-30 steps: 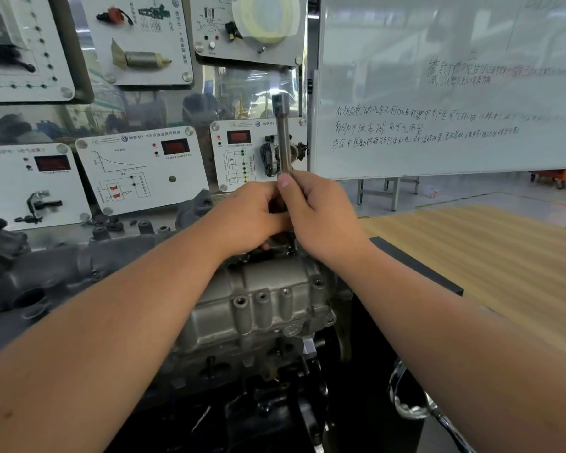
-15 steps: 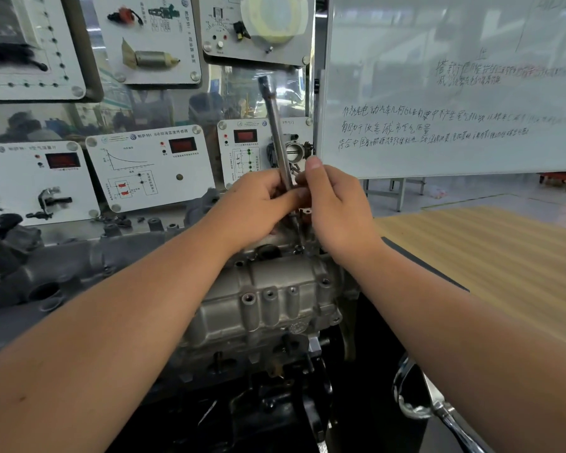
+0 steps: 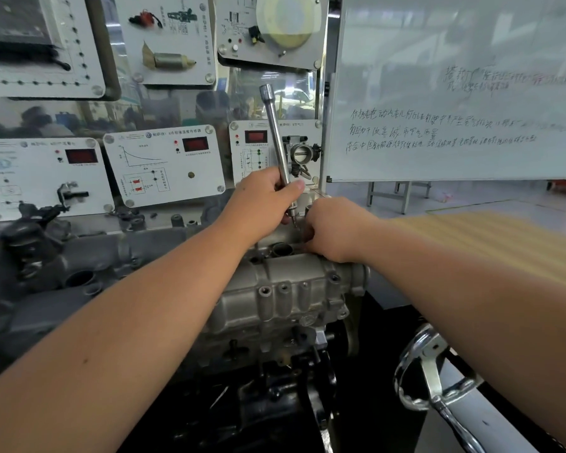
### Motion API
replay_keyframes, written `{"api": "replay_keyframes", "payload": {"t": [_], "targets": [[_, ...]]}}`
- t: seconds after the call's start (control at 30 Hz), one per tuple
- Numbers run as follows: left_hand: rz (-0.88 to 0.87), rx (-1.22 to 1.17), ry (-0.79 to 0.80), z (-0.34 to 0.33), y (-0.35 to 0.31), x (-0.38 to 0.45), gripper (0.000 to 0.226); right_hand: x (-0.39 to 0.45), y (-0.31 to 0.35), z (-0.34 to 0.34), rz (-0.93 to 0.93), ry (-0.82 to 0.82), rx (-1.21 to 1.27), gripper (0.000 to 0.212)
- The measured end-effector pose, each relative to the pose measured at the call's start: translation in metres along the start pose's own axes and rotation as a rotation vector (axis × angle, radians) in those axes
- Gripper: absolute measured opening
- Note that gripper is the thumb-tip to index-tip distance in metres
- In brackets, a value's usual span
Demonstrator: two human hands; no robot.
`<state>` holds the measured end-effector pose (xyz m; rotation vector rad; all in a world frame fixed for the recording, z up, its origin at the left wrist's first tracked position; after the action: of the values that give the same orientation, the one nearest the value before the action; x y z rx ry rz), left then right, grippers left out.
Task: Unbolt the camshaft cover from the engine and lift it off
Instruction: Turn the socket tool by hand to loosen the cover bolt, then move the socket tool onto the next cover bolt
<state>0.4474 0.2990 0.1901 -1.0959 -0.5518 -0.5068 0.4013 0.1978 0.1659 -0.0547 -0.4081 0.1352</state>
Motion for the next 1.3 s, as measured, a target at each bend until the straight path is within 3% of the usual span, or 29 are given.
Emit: {"api": "replay_keyframes", "payload": {"t": [0.17, 0.33, 0.43, 0.63, 0.93, 1.1, 1.3], "targets": [[-0.015, 0.041, 0.002, -0.001, -0.001, 0.0, 0.025, -0.003, 0.005, 0.014, 0.029, -0.032, -0.013, 0.018], [0.009, -0.022, 0.02, -0.003, -0.004, -0.002, 0.019, -0.014, -0.009, 0.049, -0.074, -0.216, 0.175, 0.013], [0.055, -0.097, 0.068, -0.012, -0.013, -0.005, 0.018, -0.035, -0.028, 0.063, -0.157, -0.219, 0.254, 0.009], [0.08, -0.314, 0.273, -0.085, -0.072, -0.039, 0.014, -0.125, -0.11, 0.084, -0.411, -0.067, 0.538, 0.01], [0.148, -0.558, 0.753, -0.262, -0.189, -0.188, 0.02, -0.363, -0.264, 0.069, -0.712, 0.367, 0.016, 0.012], [0.232, -0.582, 0.943, -0.324, -0.234, -0.268, 0.022, -0.469, -0.31, 0.06, -0.86, 0.468, -0.085, 0.015], [0.267, -0.555, 1.126, -0.367, -0.251, -0.337, 0.02, -0.532, -0.318, 0.05, -0.897, 0.597, -0.096, 0.017]]}}
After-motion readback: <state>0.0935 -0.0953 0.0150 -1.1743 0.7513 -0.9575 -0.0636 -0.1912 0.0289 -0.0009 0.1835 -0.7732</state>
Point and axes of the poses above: each hand's wrist, its own x-axis towards the middle knuckle, its own z-axis out of the back of the hand, y = z × x, the point moved 8 cm from there along x, towards the middle knuckle, and after that the axes turned 12 degrees about -y, right-handed, at the moved point
